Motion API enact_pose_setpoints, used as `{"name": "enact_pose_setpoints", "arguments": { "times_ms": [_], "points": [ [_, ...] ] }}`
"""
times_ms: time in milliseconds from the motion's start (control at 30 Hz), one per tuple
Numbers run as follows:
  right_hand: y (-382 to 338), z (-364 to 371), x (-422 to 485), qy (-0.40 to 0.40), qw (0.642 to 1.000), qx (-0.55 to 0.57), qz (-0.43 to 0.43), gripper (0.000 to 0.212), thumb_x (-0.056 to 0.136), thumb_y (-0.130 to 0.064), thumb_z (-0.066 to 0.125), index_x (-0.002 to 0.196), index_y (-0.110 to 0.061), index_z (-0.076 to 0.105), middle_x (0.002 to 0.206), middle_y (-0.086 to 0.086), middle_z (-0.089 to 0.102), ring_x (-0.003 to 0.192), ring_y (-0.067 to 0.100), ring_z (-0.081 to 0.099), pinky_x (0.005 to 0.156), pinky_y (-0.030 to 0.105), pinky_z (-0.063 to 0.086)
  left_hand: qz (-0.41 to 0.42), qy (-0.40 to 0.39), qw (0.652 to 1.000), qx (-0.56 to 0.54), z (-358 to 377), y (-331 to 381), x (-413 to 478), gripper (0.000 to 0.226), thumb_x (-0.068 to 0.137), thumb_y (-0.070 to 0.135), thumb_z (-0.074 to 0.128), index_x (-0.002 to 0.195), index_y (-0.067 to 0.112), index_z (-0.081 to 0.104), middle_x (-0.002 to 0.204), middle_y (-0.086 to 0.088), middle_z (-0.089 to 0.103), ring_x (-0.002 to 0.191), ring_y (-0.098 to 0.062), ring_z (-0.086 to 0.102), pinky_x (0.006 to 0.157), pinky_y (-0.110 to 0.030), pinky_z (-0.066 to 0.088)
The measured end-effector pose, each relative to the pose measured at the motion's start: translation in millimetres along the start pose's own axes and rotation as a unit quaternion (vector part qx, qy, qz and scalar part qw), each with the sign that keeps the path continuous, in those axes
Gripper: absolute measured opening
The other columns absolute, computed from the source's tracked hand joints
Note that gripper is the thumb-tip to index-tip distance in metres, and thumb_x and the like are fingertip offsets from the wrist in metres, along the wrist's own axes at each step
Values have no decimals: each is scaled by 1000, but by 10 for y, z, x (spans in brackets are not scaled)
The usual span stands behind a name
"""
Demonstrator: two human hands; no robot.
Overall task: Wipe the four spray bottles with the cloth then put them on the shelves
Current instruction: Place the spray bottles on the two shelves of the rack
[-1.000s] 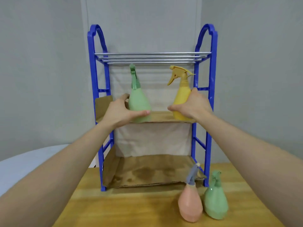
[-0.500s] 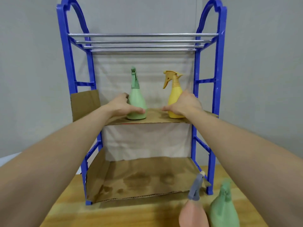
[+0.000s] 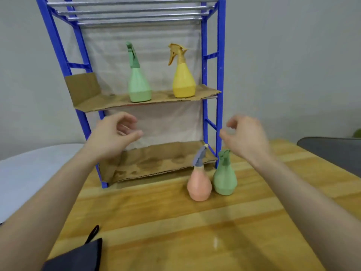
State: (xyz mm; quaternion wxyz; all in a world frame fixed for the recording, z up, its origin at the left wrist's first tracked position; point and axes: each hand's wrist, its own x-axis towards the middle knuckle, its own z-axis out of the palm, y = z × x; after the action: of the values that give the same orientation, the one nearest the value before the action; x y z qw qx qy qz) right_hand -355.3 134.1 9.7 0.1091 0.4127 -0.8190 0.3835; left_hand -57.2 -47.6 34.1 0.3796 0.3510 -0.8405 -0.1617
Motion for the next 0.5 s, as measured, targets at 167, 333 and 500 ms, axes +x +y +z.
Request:
{"name": "enact_pose_setpoints", "arguments": {
  "times_ms": [167,333,500],
  "points": [
    [1018,665,-796,-62,991,51,103,65,83,-45,81,137,-17,57,134,5,63,120,29,66,97,44,54,-68,-166,984,-13,1187,-259,-620,65,71,54,96,123,29,67,111,12,74,103,-8,72,94,-35,62],
    [1263,1215,-855,-103,986,33,125,117,66,-60,92,157,-15,36,147,9,47,134,35,56,99,46,53,-96,-197,973,-73,2231,-131,-708,123,49,64,100,154,29,47,143,13,60,129,-10,59,110,-36,51],
    [1245,1462,-706,-115,986,23,119,107,60,-62,96,141,-16,45,132,6,56,121,33,62,90,43,53,-112,-162,976,-92,2616,-42,-672,93,52,52,96,134,40,52,120,15,69,107,-12,67,83,-29,56]
  ]
}}
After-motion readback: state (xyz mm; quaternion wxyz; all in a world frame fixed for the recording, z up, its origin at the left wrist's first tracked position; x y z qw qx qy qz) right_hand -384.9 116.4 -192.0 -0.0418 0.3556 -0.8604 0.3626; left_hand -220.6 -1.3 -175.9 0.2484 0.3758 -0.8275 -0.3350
